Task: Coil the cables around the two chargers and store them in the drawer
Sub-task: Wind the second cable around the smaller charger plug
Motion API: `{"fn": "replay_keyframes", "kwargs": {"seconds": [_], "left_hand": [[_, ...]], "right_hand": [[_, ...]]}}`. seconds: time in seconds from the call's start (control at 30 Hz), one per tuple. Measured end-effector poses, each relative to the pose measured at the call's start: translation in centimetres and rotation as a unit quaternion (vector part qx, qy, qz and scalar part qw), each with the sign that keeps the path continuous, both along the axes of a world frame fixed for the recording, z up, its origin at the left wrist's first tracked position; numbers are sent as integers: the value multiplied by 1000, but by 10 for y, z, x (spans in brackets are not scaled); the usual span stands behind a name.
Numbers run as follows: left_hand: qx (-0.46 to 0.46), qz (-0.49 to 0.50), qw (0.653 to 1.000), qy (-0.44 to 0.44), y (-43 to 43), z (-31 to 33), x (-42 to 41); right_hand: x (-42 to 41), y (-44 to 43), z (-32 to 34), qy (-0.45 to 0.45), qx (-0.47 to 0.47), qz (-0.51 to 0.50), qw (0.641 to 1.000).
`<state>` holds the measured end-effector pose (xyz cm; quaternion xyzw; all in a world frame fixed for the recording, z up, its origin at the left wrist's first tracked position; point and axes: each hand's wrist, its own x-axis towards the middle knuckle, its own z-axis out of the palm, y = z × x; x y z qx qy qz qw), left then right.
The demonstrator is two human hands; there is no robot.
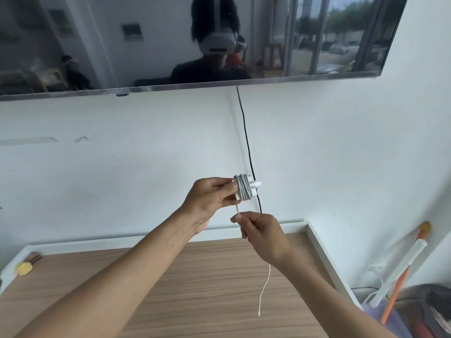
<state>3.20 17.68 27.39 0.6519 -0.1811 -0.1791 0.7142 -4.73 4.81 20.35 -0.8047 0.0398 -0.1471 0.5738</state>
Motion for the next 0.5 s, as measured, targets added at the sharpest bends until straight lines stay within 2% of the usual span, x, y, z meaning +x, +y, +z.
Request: {"fn": "replay_keyframes", "kwargs": {"seconds": [0.1, 0.23, 0.3, 0.43, 0.5], "left_hand": [[96, 63, 989, -94, 5, -11, 7], [108, 88, 979, -146, 8, -17, 5], [142, 101, 964, -202, 5, -18, 0], [116, 128, 970, -171, 4, -20, -2], [125, 140, 963, -195, 3, -22, -4]], "right_hand": [[-3, -2, 9, -30, -160, -36, 986], [-8, -5, 31, 4, -326, -40, 945], [-10, -6, 39, 14, -366, -37, 930], [-12, -4, 49, 7, -423, -18, 906], [-14, -5, 52, 13, -438, -10, 899]]}}
